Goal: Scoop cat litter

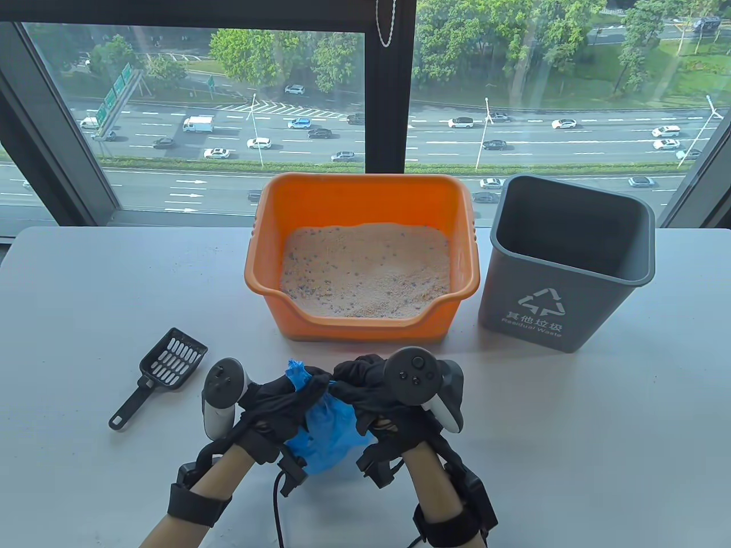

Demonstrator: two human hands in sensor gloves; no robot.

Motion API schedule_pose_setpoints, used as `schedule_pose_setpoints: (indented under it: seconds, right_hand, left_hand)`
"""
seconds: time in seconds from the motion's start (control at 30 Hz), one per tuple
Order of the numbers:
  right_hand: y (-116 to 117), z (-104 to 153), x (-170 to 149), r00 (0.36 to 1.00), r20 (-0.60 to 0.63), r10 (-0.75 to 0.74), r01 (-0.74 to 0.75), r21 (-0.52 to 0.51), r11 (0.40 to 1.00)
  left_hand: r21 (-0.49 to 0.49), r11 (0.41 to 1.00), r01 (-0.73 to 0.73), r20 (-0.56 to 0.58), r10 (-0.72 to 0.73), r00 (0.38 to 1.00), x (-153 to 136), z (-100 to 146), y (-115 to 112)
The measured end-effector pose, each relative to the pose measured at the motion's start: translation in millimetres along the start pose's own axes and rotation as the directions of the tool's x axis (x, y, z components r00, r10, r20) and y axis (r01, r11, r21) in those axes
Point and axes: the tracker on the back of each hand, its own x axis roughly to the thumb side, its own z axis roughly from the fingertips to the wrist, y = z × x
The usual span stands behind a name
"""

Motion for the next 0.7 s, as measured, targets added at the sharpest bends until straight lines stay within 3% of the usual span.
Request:
schedule_pose_setpoints:
  seconds: [0.2,0.47,0.6,0.7]
  right_hand:
    - [8,-1,-1,0.999,0.054,-0.005,0.004,0.012,1.000]
    - [7,-3,-12,0.998,0.013,-0.064,0.064,-0.030,0.997]
    - [13,-6,-18,0.985,-0.012,-0.172,0.172,0.143,0.975]
    - [16,-8,-16,0.986,0.015,-0.168,0.165,0.125,0.978]
  left_hand:
    - [-0.060,0.998,-0.024,-0.011,0.024,1.000,-3,-1,-3]
    - [-0.042,0.994,-0.104,-0.043,0.103,0.994,-10,1,2]
    - [-0.075,0.988,-0.136,-0.045,0.133,0.990,-11,-1,1]
    - [-0.075,0.989,-0.124,-0.053,0.121,0.991,-12,0,1]
